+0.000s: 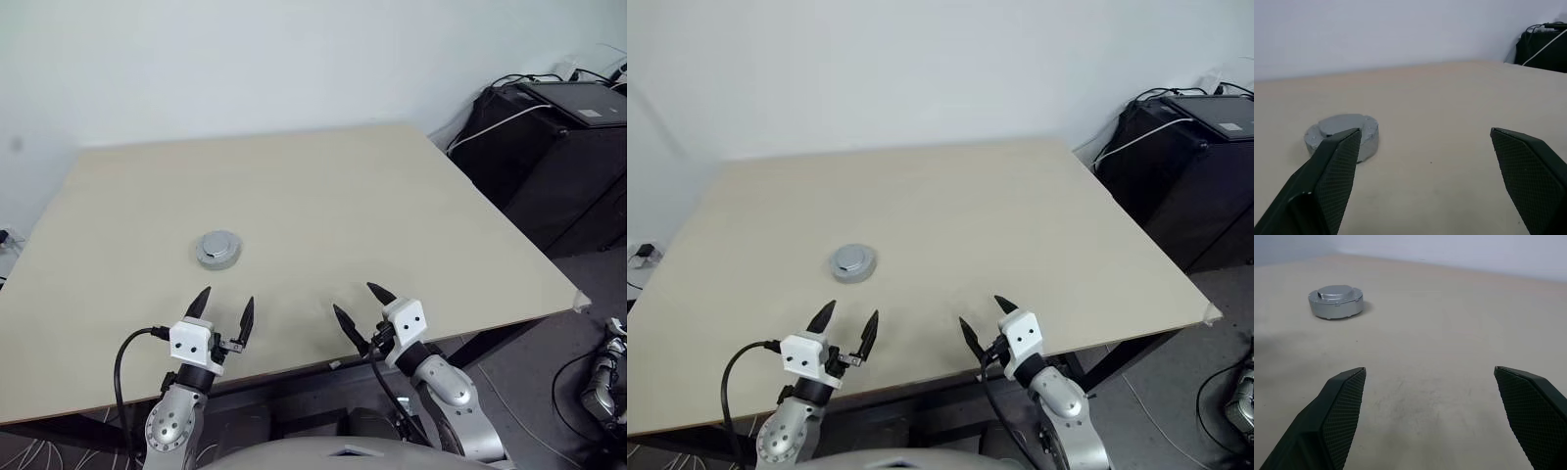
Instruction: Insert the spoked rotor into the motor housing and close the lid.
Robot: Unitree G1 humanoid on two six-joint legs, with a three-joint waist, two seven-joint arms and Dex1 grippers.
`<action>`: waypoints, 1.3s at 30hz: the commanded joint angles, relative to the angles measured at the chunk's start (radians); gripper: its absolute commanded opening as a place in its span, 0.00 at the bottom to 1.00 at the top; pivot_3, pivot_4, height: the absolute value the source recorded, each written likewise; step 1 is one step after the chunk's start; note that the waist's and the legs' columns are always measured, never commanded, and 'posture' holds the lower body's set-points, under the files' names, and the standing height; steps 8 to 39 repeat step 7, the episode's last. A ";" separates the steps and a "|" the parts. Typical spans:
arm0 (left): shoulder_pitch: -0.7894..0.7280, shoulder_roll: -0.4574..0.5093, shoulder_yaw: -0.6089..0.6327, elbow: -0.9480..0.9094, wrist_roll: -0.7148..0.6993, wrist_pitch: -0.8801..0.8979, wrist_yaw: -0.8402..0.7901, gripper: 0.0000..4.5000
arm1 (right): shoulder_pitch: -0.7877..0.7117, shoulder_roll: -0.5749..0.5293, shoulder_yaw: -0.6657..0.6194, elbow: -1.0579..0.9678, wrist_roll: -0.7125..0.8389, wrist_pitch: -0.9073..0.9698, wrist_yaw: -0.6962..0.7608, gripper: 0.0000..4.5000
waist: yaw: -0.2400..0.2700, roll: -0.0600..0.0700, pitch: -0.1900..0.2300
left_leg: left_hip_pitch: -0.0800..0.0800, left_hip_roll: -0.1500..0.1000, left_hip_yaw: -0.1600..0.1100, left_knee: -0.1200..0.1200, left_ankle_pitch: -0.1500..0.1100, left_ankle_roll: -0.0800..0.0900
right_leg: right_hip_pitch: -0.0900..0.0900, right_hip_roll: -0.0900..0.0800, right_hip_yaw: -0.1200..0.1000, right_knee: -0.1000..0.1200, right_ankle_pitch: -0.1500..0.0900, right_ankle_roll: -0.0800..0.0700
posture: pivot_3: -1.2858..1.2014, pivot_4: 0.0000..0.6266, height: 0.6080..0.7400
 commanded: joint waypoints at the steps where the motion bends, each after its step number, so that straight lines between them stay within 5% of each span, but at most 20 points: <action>1: -0.017 0.000 -0.015 -0.008 -0.004 -0.026 -0.009 0.99 | -0.003 0.007 -0.009 -0.051 0.005 -0.006 -0.007 1.00 | 0.000 0.000 0.000 | 0.000 0.000 0.000 0.000 0.000 0.000 | 0.000 0.000 0.000 0.000 0.000 0.000 | 0.52 0.00 1.00; 39: -0.012 -0.002 -0.028 -0.022 -0.007 -0.021 -0.009 0.99 | -0.009 0.014 -0.004 -0.061 0.002 0.011 -0.012 1.00 | 0.000 0.000 0.000 | 0.000 0.000 0.000 0.000 0.000 0.000 | 0.000 0.000 0.000 0.000 0.000 0.000 | 0.52 0.00 1.00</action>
